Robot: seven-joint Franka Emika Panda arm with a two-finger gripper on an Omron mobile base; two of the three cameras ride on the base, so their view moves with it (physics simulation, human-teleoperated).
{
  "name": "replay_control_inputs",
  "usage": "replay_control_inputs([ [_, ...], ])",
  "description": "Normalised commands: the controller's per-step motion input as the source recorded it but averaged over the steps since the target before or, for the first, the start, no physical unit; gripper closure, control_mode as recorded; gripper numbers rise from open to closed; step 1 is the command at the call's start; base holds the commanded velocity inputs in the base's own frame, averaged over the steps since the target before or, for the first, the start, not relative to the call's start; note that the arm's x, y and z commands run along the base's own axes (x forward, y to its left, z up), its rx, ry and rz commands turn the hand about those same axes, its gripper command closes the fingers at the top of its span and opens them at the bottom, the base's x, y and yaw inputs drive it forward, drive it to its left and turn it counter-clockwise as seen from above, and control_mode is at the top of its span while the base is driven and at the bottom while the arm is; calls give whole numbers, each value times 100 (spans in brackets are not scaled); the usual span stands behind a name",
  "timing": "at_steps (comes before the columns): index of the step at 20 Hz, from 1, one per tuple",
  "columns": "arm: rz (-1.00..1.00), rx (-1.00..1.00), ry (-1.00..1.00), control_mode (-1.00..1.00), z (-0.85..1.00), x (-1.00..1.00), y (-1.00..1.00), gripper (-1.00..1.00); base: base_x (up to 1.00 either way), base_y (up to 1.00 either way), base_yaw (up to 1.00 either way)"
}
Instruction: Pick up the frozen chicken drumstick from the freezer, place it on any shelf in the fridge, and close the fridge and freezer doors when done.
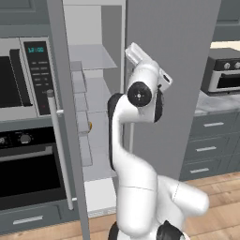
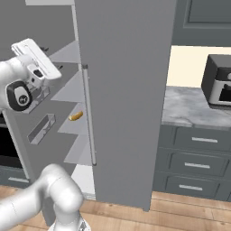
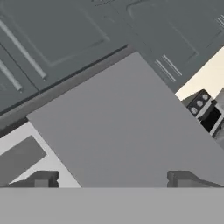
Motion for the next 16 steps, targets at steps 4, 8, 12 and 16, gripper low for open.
replay_control_inputs([
  [4, 3, -37, 21, -100, 14, -97, 89, -100, 0, 0, 0],
  [8, 8, -35, 12, -100, -3, -91, 84, -100, 0, 0, 0],
  [12, 11, -39, 4, -100, -44, -18, 100, -100, 0, 0, 0],
  [16, 13, -36, 0, -100, -44, -3, 100, -100, 0, 0, 0],
])
